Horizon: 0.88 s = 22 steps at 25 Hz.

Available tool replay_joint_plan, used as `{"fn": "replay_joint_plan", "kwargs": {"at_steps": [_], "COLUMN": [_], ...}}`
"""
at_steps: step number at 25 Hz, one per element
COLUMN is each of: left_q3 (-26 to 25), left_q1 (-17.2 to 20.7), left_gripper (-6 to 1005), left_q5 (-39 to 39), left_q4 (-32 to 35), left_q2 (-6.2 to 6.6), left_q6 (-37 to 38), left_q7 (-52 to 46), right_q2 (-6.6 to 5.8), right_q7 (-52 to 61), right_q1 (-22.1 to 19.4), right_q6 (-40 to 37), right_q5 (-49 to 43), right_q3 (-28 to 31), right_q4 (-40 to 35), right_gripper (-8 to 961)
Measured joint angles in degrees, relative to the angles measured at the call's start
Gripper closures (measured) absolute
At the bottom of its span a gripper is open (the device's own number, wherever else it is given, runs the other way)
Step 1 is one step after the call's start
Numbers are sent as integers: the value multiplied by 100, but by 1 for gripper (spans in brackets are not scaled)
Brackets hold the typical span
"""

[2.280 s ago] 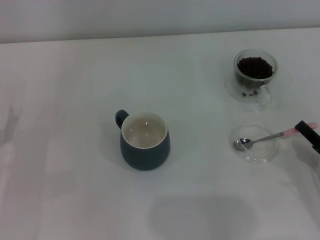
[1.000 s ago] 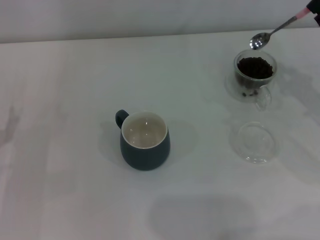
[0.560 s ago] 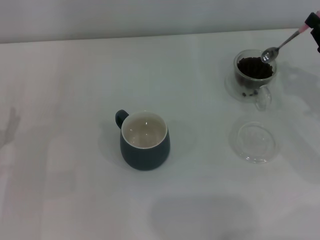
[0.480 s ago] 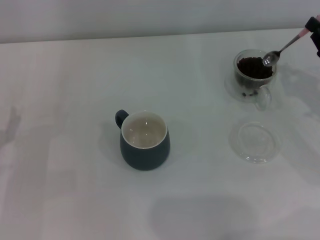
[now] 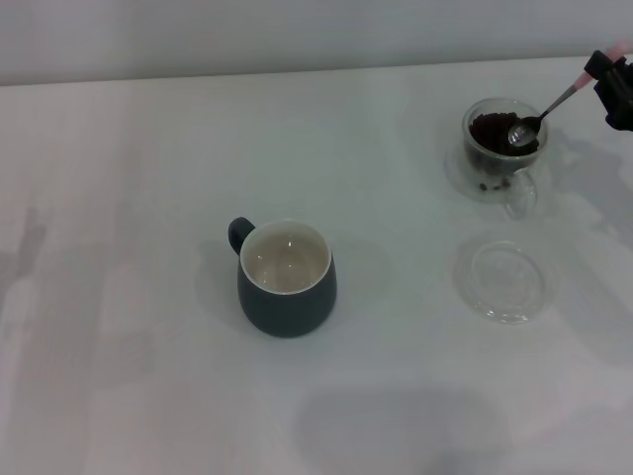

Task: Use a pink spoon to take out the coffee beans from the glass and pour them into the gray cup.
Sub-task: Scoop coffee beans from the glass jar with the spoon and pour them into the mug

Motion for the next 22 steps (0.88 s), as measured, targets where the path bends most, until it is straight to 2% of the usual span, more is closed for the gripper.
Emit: {"fn": "replay_joint_plan", "kwargs": {"at_steps": [10, 22], "left_q3": [0, 0], "left_q1": [20, 19], "left_gripper": [107, 107], "left_q5": [-5, -5], "left_q4": [11, 43], "left_q2": [5, 19], "left_q6": [1, 1], "left_q7": [0, 5], "right_q2": [8, 8], "right_q7": [91, 1515], "right_q1": [81, 84], "right_q6": [-97, -571], "right_q5": [4, 51], "right_q3": [-26, -31], "right_q4": [166, 218], "right_gripper": [807, 807]}}
